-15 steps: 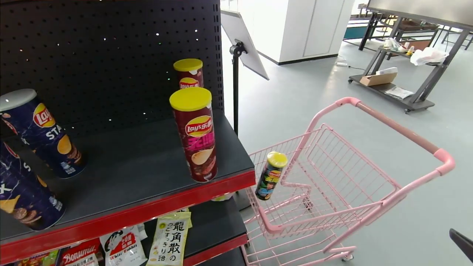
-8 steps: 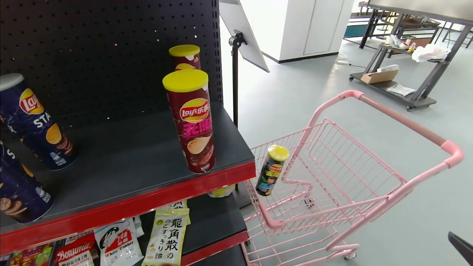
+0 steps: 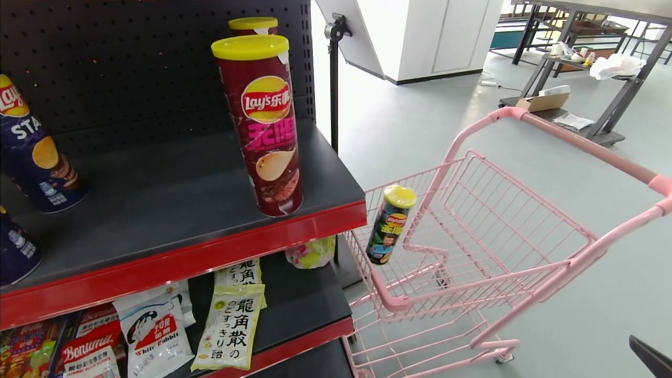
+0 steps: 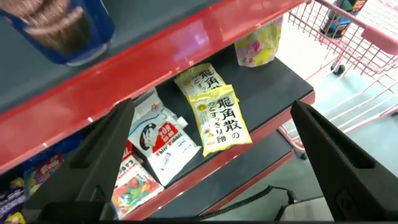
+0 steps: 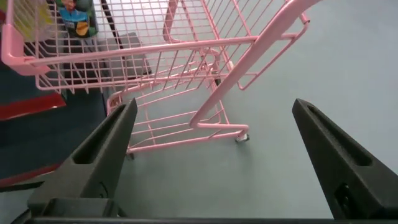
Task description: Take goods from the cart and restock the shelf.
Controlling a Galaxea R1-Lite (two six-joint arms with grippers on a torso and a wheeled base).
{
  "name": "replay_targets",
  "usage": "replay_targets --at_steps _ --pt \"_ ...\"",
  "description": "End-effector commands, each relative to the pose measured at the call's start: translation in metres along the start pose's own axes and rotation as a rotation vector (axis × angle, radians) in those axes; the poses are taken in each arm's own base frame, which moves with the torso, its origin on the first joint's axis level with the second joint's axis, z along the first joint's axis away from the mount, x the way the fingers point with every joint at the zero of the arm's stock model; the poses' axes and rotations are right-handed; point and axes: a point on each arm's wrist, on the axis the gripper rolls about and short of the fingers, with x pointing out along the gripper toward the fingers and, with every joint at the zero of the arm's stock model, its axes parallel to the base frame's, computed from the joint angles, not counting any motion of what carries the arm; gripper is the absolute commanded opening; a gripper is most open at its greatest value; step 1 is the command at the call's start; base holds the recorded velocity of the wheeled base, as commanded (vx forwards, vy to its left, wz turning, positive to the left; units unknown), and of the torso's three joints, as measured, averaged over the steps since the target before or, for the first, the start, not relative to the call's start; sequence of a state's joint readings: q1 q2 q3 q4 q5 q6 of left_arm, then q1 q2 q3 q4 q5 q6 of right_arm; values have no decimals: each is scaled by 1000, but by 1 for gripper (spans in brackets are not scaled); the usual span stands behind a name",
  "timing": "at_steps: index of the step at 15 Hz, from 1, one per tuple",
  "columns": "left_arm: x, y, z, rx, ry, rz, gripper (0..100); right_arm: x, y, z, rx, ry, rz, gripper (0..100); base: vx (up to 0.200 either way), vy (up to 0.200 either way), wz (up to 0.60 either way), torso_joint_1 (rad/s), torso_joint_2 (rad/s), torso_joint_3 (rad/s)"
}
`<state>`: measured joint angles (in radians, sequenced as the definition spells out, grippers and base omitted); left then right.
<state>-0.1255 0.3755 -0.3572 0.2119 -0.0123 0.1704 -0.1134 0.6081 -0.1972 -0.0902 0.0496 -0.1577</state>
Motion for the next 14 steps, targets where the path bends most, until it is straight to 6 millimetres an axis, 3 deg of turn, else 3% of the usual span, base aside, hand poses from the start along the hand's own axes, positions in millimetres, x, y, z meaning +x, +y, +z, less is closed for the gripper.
replay_targets --at_steps 1,4,5,9,14 --pt "0 0 2 1 -2 0 100 3 0 -1 -4 21 3 100 0 0 0 -198 549 354" --pt "0 0 2 8 -2 -3 100 11 -1 -1 -51 80 -1 100 0 0 0 -173 500 323" --pt "0 0 1 18 -1 -8 100 20 -3 7 -47 104 -8 100 0 0 0 -76 242 168" --pt "-1 0 -2 31 -11 -18 100 88 -4 66 -33 94 143 100 0 0 0 -17 57 40" --pt "0 0 -1 31 -5 -18 100 175 42 103 9 129 391 100 0 0 0 0 0 0"
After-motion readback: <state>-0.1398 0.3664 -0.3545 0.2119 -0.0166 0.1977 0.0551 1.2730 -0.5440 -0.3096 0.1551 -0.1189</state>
